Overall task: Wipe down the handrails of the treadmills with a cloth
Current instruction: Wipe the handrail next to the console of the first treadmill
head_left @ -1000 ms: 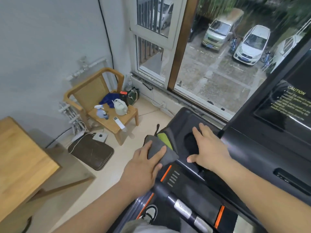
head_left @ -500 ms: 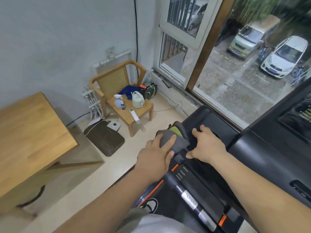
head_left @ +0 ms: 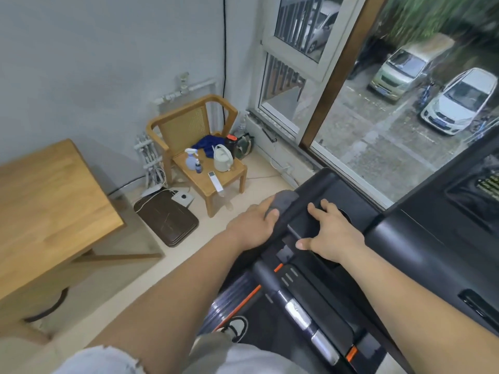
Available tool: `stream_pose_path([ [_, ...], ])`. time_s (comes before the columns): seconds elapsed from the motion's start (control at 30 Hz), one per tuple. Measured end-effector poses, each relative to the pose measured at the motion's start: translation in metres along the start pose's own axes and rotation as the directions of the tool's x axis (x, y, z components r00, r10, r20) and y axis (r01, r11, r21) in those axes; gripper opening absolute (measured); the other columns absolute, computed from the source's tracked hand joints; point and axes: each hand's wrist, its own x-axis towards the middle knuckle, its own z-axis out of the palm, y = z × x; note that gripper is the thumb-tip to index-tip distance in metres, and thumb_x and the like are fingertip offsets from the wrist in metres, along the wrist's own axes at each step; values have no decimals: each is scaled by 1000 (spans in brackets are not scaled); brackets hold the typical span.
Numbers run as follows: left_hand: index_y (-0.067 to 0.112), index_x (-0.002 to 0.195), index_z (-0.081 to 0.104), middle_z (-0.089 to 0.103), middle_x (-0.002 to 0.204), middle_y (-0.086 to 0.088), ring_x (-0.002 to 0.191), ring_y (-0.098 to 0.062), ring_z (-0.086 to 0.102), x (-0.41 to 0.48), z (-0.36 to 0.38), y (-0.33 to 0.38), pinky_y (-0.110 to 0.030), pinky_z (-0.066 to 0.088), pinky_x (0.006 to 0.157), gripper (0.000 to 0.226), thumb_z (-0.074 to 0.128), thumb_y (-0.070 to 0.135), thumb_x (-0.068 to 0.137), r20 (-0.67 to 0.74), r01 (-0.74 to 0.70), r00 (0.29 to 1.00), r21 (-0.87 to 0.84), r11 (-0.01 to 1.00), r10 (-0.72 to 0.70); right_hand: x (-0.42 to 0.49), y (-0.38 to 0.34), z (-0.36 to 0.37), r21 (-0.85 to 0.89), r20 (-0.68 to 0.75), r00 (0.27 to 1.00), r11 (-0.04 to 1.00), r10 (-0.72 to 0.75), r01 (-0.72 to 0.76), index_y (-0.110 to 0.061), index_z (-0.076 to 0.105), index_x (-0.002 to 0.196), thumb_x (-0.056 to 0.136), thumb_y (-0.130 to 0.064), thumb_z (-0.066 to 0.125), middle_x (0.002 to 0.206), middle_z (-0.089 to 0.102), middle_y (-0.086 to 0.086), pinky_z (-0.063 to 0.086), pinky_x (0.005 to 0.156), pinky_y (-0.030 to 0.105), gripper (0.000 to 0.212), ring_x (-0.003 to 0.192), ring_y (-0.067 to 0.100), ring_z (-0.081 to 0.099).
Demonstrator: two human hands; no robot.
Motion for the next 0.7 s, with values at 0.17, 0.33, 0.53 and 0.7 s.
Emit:
stream_pose_path([
  [0.17,44,160,11,36,158,-4,126,-34,50,-80,15,-29,-49,51,98,57,27,55,106,-161,-58,980,318,946,115,1,3,3,-8,-3,1000,1000,-13,13,-39,15,162,82,-53,80,171,-4,-12,40,114,43,105,157,9,-4],
  [0.33,42,159,10,33,159,-15,122,-36,49,-124,25,-39,-50,54,84,62,36,51,104,-189,-54,961,594,803,204,2,1,1,7,29,1000,1000,7,-8,-41,15,162,81,-50,81,170,-5,-13,44,110,44,105,157,9,-2],
  [0.53,39,162,5,36,155,-17,135,-43,44,-17,1,10,-55,38,111,59,25,52,108,-35,50,998,154,987,-45,3,-1,5,-26,15,1000,999,21,-20,-40,13,162,80,-54,80,170,-6,-12,41,113,46,106,157,10,0],
  [0.7,39,161,6,32,158,-9,130,-37,46,-55,10,2,-53,47,102,57,24,52,108,-109,17,994,345,939,22,2,-1,10,-75,8,1000,997,23,-22,-38,7,163,87,-53,74,170,-9,-10,41,114,46,102,158,13,-3],
])
